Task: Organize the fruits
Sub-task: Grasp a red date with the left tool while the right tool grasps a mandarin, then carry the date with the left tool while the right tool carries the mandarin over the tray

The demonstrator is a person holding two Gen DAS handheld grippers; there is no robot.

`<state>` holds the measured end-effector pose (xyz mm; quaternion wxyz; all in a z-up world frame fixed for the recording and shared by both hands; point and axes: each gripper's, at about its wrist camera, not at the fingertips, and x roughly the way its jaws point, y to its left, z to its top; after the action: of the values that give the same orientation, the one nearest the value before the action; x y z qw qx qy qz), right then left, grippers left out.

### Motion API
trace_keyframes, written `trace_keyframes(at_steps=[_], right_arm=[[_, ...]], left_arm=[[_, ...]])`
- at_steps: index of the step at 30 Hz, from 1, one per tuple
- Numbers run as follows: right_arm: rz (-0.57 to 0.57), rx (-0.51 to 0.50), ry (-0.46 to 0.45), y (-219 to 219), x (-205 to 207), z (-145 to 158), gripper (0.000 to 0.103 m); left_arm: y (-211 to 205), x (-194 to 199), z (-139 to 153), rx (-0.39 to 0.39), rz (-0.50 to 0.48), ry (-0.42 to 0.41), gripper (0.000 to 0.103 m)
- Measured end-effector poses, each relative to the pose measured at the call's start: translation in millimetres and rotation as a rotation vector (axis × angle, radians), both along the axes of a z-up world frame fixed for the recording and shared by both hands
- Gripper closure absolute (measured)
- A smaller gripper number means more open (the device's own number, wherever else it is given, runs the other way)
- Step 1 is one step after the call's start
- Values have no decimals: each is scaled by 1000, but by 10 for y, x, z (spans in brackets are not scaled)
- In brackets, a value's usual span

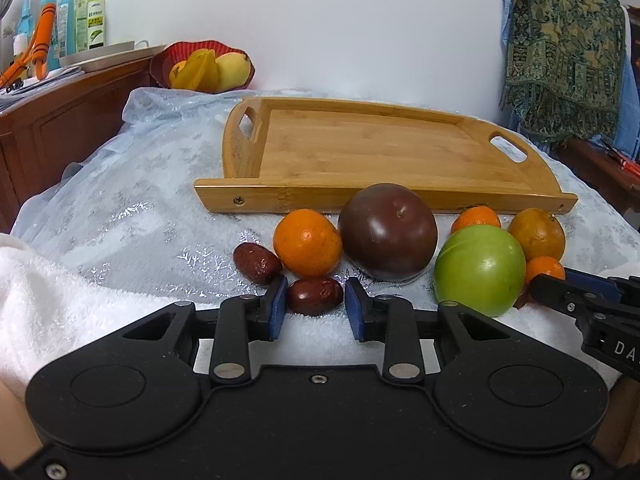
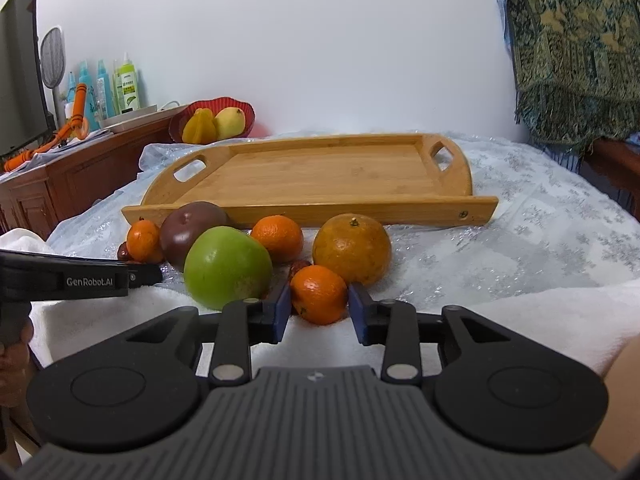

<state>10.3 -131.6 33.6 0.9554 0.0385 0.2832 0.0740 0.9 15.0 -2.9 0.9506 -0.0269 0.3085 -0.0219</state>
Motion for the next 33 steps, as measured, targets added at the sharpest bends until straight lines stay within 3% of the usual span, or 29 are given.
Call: trace_keyframes(at_steps=[4, 7, 10, 21, 25, 33], right_arm=[[3, -9, 13, 38, 53, -39, 59], [-5, -16, 11, 63, 65, -38, 67], [-6, -29, -3, 81, 26, -16, 68], [16, -33, -96, 140, -74, 286, 68], [-5, -19, -116, 49, 89, 443, 68], [-81, 36, -77, -281, 805, 568, 68]], left_arm=[[-48, -35, -22, 30, -8, -22, 75], [-75, -73, -8, 39, -9, -32, 76], [-105, -147, 45, 44, -16, -57, 76], [-164, -370, 492, 69, -71, -175, 76], [-75, -124, 703, 28, -84, -166, 76], [95, 780, 914, -45, -97, -163, 76]])
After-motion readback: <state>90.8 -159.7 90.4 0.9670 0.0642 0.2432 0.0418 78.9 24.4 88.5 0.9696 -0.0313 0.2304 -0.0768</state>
